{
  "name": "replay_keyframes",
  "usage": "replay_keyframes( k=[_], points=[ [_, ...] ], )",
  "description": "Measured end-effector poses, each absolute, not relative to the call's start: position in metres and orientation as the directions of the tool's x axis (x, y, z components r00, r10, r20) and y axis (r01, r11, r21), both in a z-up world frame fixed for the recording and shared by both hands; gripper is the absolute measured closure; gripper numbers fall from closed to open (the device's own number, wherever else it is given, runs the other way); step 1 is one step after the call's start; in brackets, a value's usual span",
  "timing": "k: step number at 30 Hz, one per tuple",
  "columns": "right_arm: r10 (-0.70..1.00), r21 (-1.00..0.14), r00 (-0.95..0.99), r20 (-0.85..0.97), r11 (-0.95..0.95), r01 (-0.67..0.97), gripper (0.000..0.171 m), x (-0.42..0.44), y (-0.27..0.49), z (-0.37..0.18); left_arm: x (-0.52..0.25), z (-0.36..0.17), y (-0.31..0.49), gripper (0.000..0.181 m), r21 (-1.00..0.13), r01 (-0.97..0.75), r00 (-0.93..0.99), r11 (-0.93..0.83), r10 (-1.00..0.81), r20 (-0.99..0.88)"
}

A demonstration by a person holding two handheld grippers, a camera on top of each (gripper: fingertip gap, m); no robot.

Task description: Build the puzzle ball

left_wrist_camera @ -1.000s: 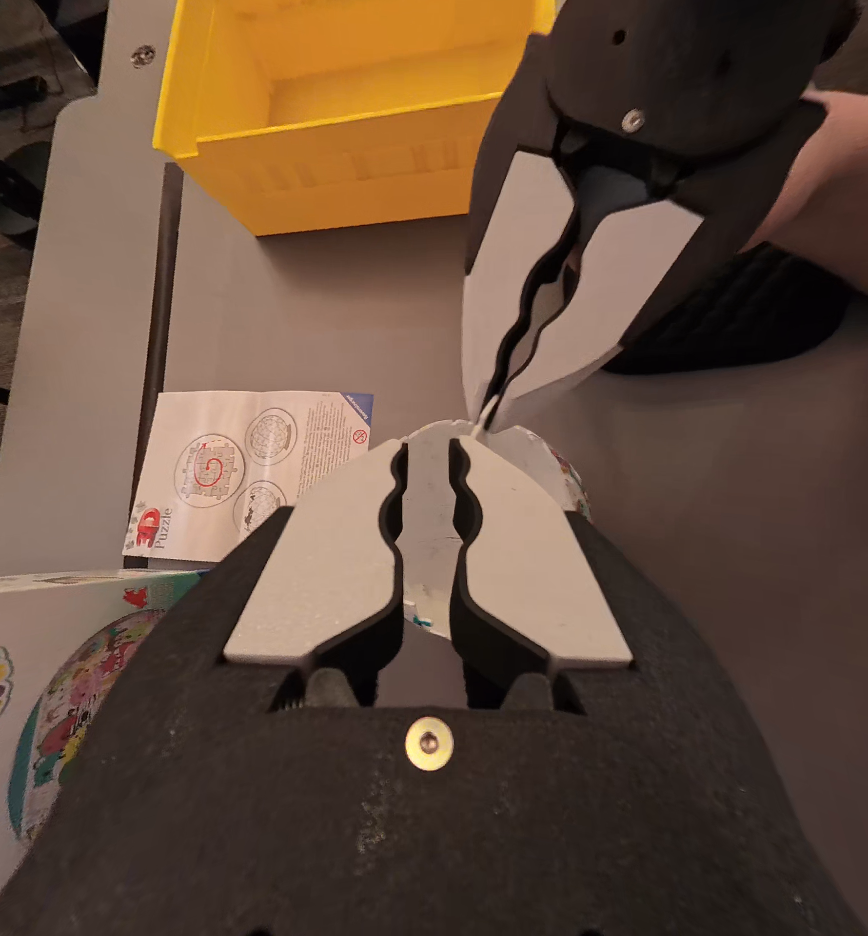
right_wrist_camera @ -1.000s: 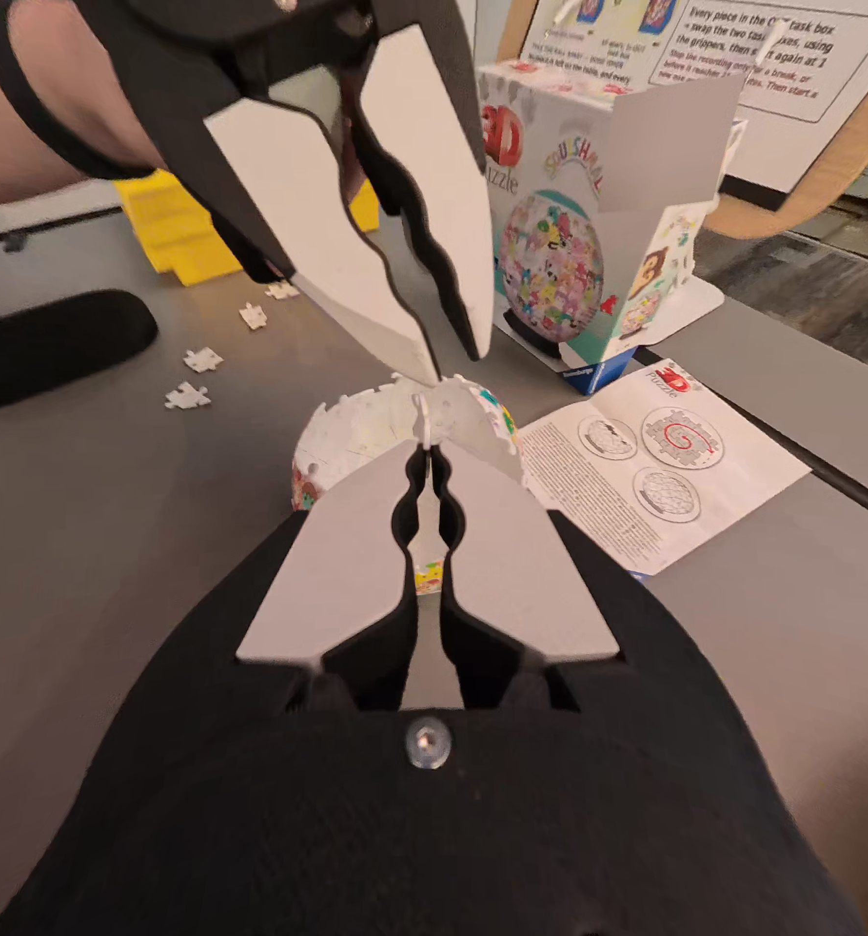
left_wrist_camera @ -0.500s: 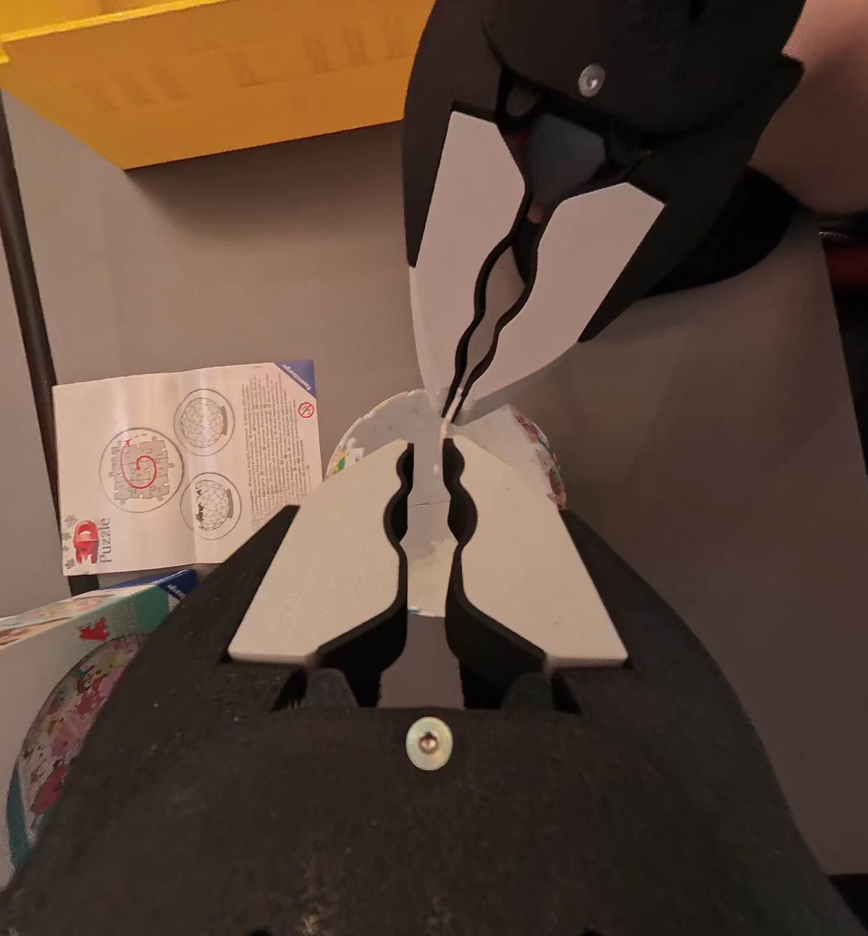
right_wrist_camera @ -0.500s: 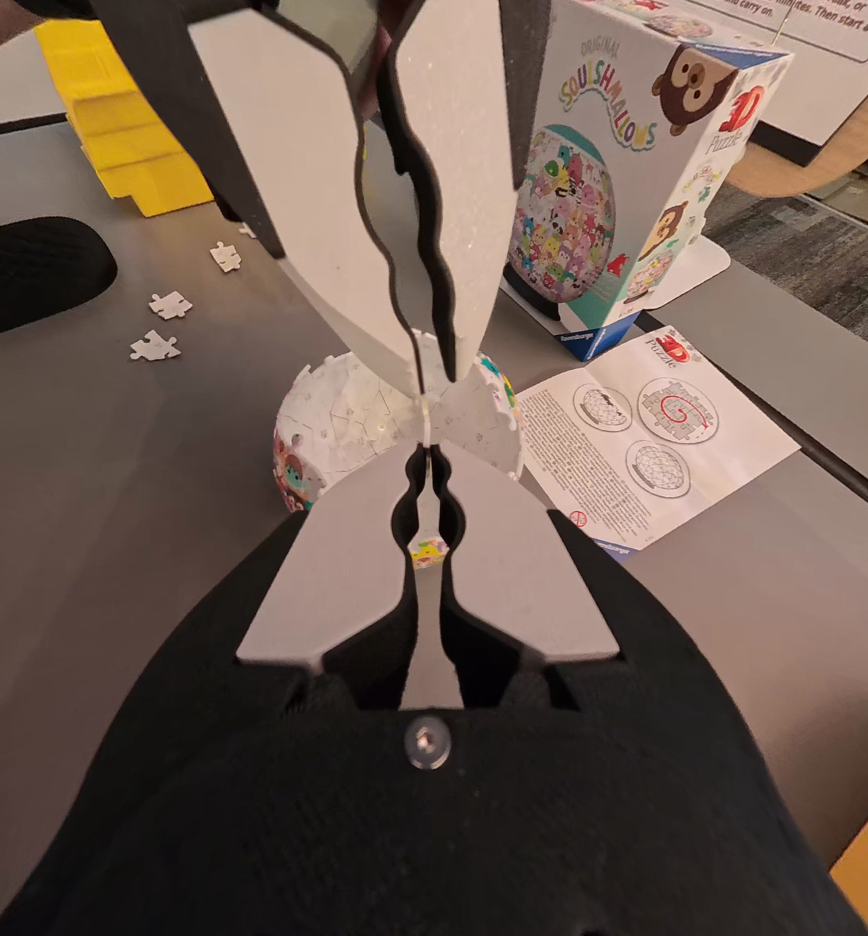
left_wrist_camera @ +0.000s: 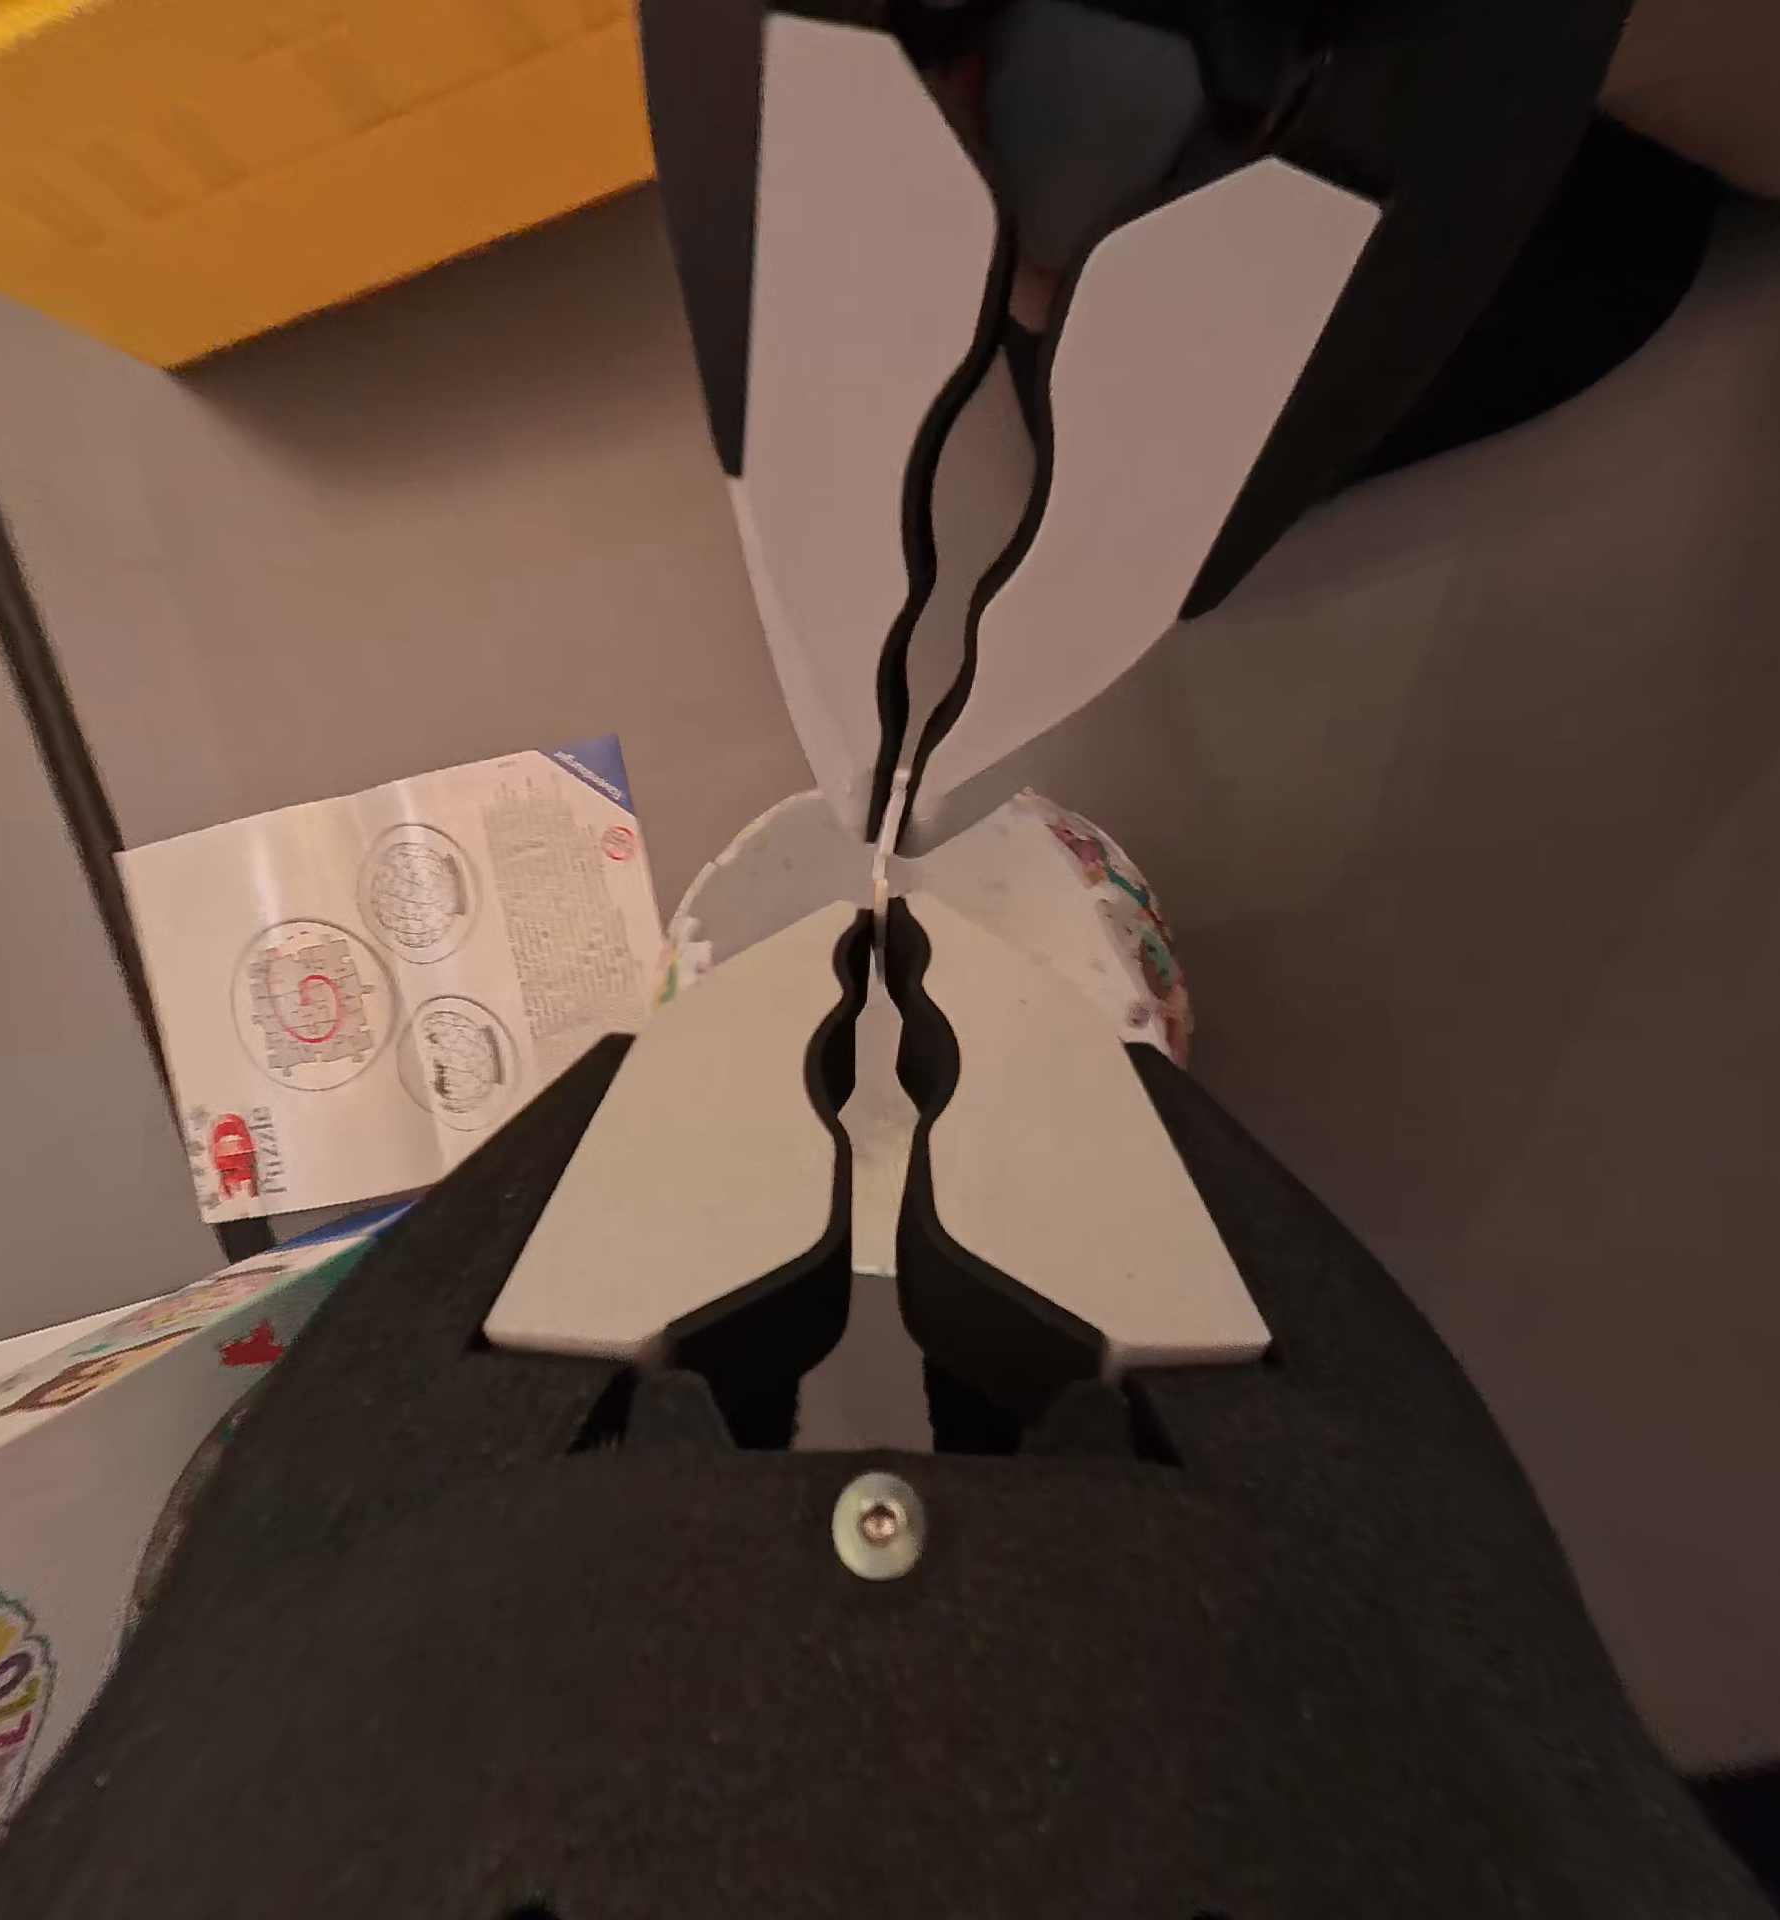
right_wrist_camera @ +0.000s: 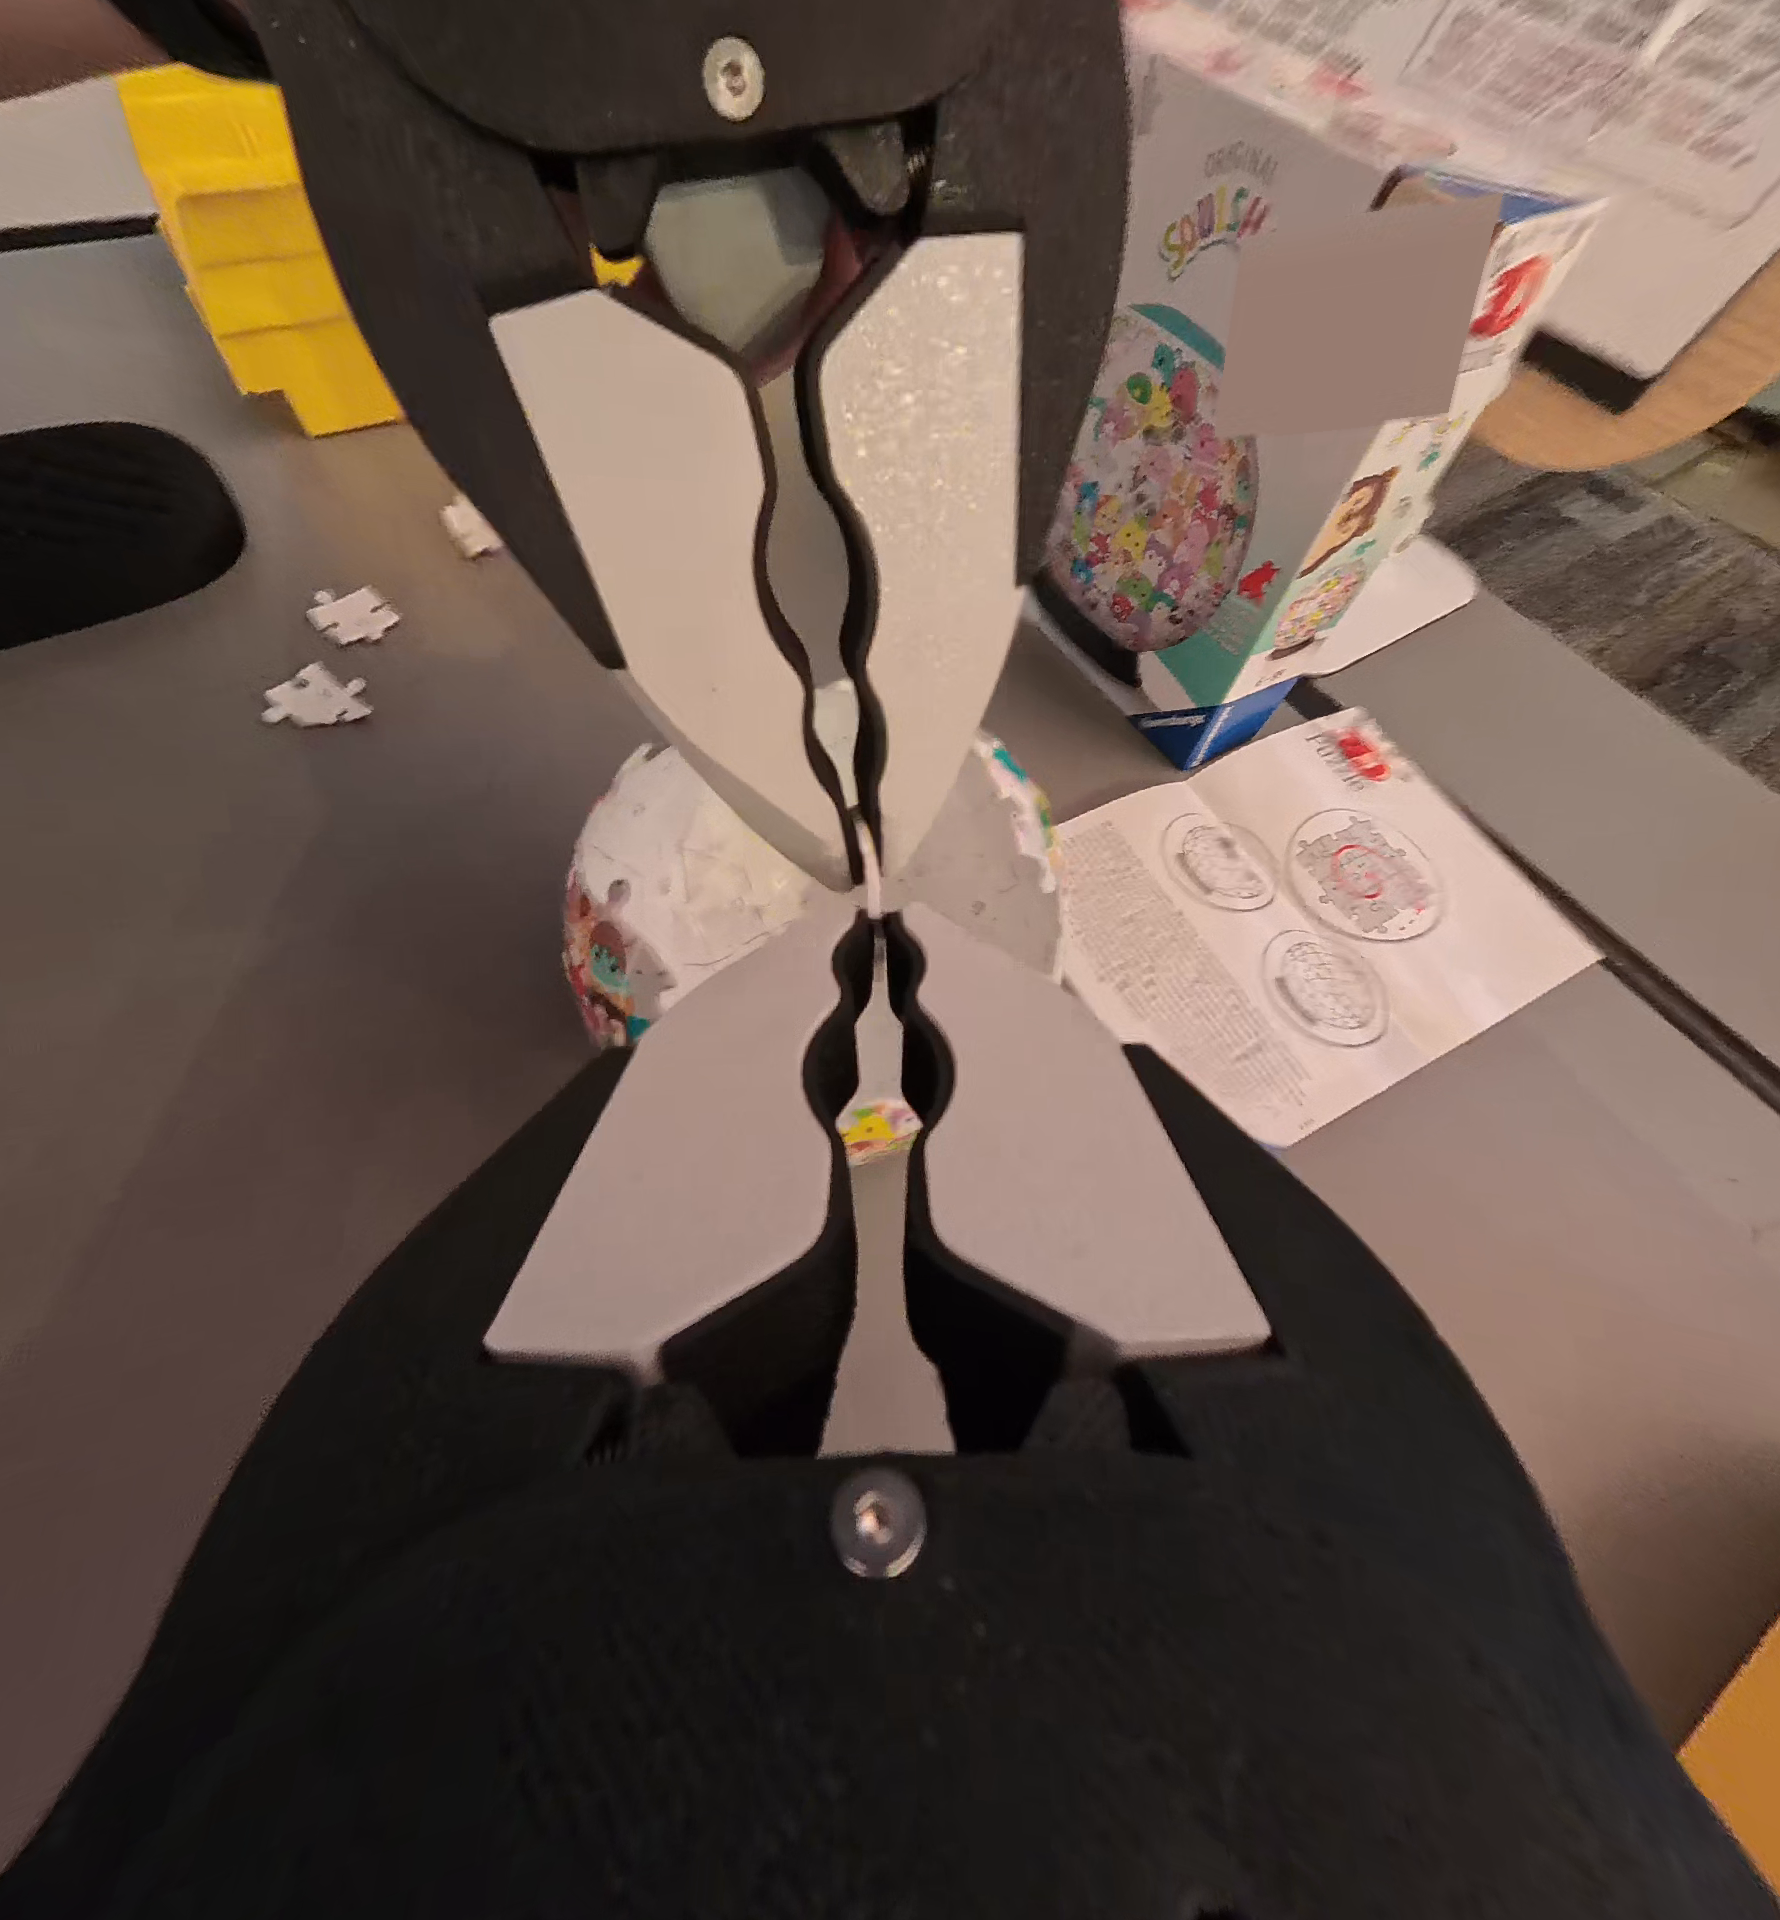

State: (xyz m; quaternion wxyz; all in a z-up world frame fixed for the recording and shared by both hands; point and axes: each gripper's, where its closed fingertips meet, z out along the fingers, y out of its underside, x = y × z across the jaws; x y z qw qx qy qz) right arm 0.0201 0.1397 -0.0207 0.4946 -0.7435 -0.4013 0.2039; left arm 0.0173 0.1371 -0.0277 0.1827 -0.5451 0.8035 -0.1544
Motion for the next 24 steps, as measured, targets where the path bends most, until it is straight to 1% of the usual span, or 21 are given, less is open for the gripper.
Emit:
replay_keyframes(
  k=[1, 2, 3, 4, 5, 6, 10, 14, 17, 19, 22, 23, 24],
  points=[
    [0.776, -0.920, 0.621, 0.110, -0.157, 0.360, 0.167, 0.022, 0.143, -0.015, 0.021, -0.022, 0.139, 0.179, -0.489, -0.801, -0.317, 0.346, -0.937, -0.144],
    [0.760, -0.951, 0.641, 0.106, -0.111, 0.289, 0.158, 0.024, 0.144, -0.003, 0.025, -0.015, 0.137, 0.179, -0.551, -0.770, -0.299, 0.320, -0.945, -0.131],
    [0.742, -0.976, 0.666, 0.081, -0.076, 0.203, 0.144, 0.028, 0.143, 0.009, 0.029, -0.006, 0.134, 0.179, -0.621, -0.732, -0.277, 0.280, -0.955, -0.103],
    [0.735, -0.991, 0.677, 0.046, -0.054, 0.126, 0.147, 0.034, 0.141, 0.018, 0.032, 0.003, 0.130, 0.179, -0.687, -0.686, -0.263, 0.240, -0.962, -0.073],
    [0.746, -0.996, 0.666, 0.023, -0.044, 0.083, 0.157, 0.037, 0.138, 0.023, 0.033, 0.010, 0.128, 0.179, -0.735, -0.645, -0.257, 0.211, -0.965, -0.052],
    [0.771, -0.997, 0.637, 0.008, -0.043, 0.064, 0.165, 0.038, 0.134, 0.024, 0.034, 0.014, 0.129, 0.179, -0.759, -0.622, -0.247, 0.194, -0.968, -0.045],
    [0.799, -0.997, 0.599, -0.056, -0.075, 0.006, 0.165, 0.041, 0.133, 0.025, 0.031, 0.014, 0.132, 0.179, -0.782, -0.597, -0.226, 0.177, -0.973, -0.047],
    [0.812, -0.994, 0.581, -0.053, -0.097, 0.044, 0.163, 0.035, 0.134, 0.018, 0.031, 0.013, 0.133, 0.179, -0.786, -0.593, -0.223, 0.176, -0.974, -0.050],
    [0.807, -0.994, 0.587, -0.063, -0.105, 0.039, 0.163, 0.034, 0.137, 0.016, 0.033, 0.015, 0.128, 0.179, -0.799, -0.577, -0.241, 0.167, -0.970, -0.029],
    [0.822, -0.994, 0.564, -0.072, -0.103, 0.023, 0.168, 0.032, 0.134, 0.018, 0.033, 0.013, 0.127, 0.179, -0.799, -0.576, -0.249, 0.171, -0.968, -0.028],
    [0.833, -0.990, 0.546, -0.091, -0.133, 0.039, 0.168, 0.031, 0.131, 0.016, 0.032, 0.012, 0.125, 0.179, -0.804, -0.571, -0.263, 0.169, -0.965, -0.016],
    [0.819, -0.987, 0.564, -0.104, -0.154, 0.042, 0.168, 0.033, 0.133, 0.015, 0.032, 0.013, 0.129, 0.175, -0.806, -0.563, -0.250, 0.181, -0.967, -0.042],
    [0.799, -0.982, 0.592, -0.105, -0.178, 0.067, 0.168, 0.037, 0.137, 0.011, 0.032, 0.016, 0.134, 0.157, -0.809, -0.552, -0.235, 0.200, -0.969, -0.079]
  ],
)
